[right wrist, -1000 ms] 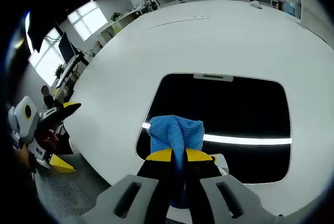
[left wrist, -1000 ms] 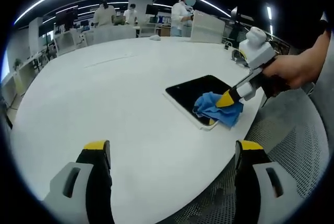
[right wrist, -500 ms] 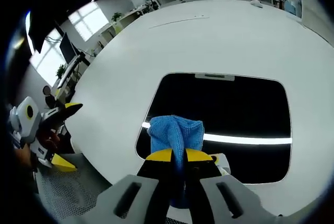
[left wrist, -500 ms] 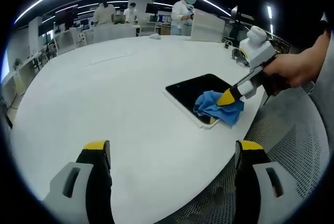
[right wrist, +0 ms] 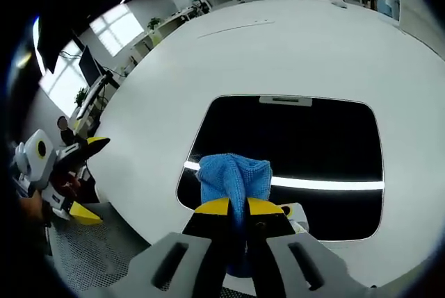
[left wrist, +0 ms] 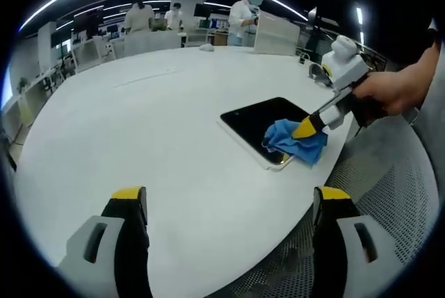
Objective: Wipe the mirror surface with the cleaning cloth until all visible marks leave the cleaned area.
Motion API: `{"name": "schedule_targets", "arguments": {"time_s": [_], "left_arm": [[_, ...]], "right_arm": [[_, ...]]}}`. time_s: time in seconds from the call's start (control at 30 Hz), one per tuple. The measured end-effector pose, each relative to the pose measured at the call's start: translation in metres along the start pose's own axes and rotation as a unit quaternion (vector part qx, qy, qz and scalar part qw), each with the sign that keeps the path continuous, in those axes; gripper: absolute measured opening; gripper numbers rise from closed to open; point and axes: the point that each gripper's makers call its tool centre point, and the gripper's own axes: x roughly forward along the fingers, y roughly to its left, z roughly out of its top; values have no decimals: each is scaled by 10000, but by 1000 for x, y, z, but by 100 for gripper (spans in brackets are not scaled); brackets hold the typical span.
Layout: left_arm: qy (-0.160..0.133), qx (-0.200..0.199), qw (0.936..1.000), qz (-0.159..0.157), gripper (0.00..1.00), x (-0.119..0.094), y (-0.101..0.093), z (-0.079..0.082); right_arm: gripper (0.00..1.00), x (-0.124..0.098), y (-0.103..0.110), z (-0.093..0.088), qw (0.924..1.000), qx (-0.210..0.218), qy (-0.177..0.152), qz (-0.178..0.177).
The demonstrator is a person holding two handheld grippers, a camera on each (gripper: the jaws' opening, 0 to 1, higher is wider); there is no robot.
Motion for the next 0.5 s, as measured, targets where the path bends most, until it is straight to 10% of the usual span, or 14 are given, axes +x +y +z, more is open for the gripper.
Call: {"name": "schedule_targets", "arguments": {"time_s": [0.5], "left_arm": [[43, 54, 9999, -78, 99, 3, 3, -7]], "right_arm": [[2, -11, -17, -6, 9997, 221, -90, -41]]}}
